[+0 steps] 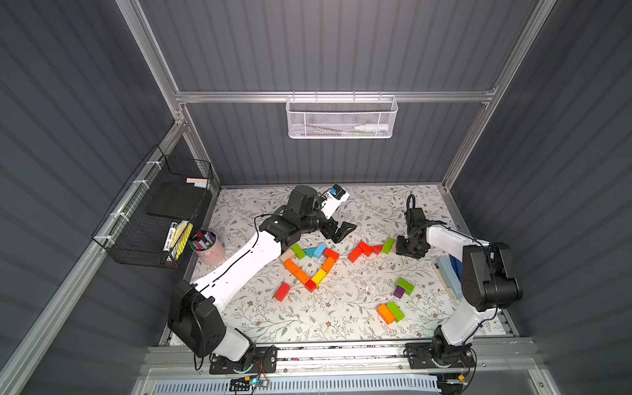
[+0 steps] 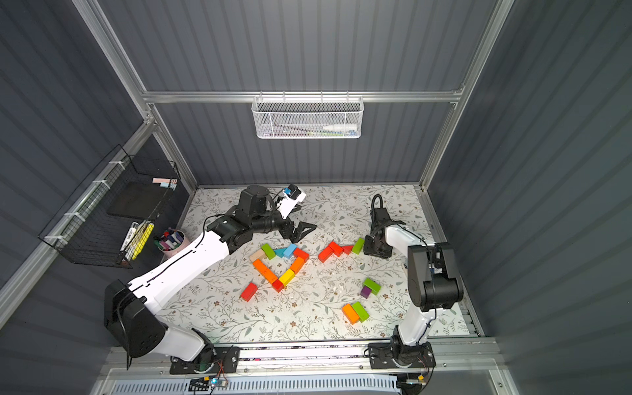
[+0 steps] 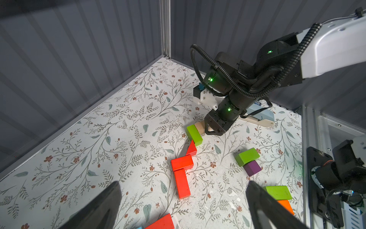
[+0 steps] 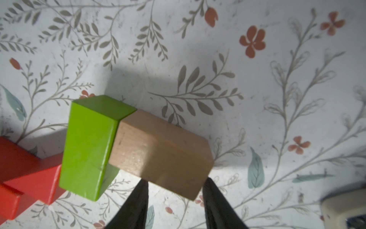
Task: Assemble a heart with building blocks
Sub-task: Assemble the building block at the center of the board, then move the building block to the center of the board.
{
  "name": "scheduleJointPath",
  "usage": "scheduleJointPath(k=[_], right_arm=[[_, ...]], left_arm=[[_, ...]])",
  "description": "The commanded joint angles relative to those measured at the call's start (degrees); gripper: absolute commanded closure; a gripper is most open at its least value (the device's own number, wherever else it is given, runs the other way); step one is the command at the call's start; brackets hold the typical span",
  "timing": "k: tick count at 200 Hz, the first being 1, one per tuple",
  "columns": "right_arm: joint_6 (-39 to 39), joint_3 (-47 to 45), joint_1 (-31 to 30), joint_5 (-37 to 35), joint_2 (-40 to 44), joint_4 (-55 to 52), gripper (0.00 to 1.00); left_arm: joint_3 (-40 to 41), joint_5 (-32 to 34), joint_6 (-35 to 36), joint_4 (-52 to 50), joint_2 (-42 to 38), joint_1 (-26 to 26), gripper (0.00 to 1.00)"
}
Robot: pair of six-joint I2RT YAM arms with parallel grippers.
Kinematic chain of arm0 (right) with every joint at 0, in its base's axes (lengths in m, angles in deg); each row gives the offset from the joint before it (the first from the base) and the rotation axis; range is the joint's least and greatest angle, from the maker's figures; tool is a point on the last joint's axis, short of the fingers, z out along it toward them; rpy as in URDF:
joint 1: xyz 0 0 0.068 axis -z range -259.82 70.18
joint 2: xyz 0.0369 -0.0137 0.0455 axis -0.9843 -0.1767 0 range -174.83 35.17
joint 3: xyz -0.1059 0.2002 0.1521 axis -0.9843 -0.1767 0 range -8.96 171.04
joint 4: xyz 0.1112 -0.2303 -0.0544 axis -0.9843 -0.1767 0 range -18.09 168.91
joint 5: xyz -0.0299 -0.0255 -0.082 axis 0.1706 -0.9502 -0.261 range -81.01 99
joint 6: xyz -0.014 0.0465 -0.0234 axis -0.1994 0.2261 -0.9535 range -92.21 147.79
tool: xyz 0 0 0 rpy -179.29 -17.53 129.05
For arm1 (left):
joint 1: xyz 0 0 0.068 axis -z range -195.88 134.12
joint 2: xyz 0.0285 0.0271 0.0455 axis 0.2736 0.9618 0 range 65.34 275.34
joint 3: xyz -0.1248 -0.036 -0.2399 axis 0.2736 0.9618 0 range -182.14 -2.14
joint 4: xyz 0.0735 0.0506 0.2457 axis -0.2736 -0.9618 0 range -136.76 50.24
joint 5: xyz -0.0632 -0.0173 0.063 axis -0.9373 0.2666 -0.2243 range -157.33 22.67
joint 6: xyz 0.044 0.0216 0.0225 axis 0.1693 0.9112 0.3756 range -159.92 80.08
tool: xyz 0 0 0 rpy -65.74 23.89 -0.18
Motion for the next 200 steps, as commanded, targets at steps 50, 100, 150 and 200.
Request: scheduleJointPath(k=[50, 100, 150, 200], right_arm=[[6.4, -9.0, -5.5, 0.0, 16.6, -12.4, 0.34], [15.2, -14.7, -12.2, -0.4, 27.7, -19.7, 0.21], [20.9, -20.5, -13.1, 2.4, 32.3, -15.6, 0.20], [20.4, -20.8, -13.1, 0.7, 29.8, -11.6, 0.15]], left_arm=[[-0.6, -3.4, -0.6, -0.5, 0.3, -0.3, 0.01], [-0.7, -4.4, -0.4, -0.3, 0.2, -0.4, 0.01], [-0.6, -4.8, -0.3, -0.4, -0.1, -0.4, 0.01], [-0.5, -4.6, -0.3, -0.3, -0.1, -0.4, 0.01]])
